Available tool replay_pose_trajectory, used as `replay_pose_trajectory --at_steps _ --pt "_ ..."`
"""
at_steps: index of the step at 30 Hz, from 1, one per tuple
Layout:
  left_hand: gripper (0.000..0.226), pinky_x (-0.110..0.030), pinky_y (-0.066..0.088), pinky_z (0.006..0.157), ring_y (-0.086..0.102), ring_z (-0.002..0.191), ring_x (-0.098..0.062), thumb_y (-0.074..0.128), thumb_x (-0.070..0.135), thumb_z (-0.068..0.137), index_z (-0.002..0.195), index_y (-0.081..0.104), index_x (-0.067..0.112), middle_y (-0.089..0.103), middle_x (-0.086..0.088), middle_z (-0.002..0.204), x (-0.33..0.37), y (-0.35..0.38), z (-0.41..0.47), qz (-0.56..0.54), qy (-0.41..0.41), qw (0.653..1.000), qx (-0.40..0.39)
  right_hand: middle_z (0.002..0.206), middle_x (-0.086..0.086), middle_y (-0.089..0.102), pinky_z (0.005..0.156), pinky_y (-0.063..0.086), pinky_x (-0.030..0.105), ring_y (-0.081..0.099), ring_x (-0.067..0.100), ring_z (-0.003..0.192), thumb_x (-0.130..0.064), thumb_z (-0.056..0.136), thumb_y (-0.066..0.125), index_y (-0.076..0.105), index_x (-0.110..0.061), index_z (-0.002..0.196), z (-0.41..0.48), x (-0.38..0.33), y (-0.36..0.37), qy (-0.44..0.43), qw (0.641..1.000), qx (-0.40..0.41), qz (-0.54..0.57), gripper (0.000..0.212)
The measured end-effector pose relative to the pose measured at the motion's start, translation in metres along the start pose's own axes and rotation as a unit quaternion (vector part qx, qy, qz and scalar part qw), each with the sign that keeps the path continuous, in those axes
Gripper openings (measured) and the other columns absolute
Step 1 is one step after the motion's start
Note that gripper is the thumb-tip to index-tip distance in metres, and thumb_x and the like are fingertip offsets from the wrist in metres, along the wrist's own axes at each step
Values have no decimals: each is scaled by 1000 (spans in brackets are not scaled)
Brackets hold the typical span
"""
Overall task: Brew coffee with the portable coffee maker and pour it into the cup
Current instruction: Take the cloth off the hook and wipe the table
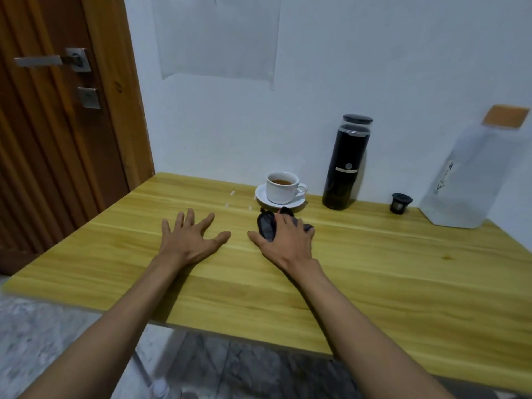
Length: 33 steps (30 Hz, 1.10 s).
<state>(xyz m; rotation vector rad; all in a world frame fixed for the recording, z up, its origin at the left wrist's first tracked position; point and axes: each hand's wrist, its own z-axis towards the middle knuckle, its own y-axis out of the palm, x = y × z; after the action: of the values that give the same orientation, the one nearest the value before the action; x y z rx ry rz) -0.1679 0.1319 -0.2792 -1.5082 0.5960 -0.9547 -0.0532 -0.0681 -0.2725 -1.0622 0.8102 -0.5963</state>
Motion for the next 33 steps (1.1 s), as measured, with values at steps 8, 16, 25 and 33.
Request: replay_pose_trajectory --at_steps 8,16,25,33 --pt "91 -59 -6 119 -4 154 -29 16 93 76 155 11 48 -1 -8 167 -2 2 3 1 0 1000 -1 146 8 49 106 35 40 49 31 127 -40 100 42 44 -42 146 4 87 -32 -51 998 -14 31 46" --pt "92 -60 -4 119 -1 154 -29 15 94 74 155 12 49 1 -8 167 -3 3 5 8 1 1000 2 140 13 50 111 27 51 44 37 128 -33 98 39 53 -24 137 14 123 -36 167 984 44 -52 43" --pt "93 -60 -1 119 1 154 -29 15 95 74 155 14 49 3 -8 167 -5 2 5 12 4 1000 3 124 -1 58 95 33 34 49 21 118 -34 93 49 60 -34 131 -14 15 -5 -145 987 -3 62 40" --pt "109 -60 -1 119 2 154 -30 6 101 60 155 15 48 5 -8 167 -4 -1 1 7 1 1000 6 131 0 58 87 32 27 48 18 119 -35 95 51 56 -35 137 -30 92 -38 -108 993 -11 51 43"
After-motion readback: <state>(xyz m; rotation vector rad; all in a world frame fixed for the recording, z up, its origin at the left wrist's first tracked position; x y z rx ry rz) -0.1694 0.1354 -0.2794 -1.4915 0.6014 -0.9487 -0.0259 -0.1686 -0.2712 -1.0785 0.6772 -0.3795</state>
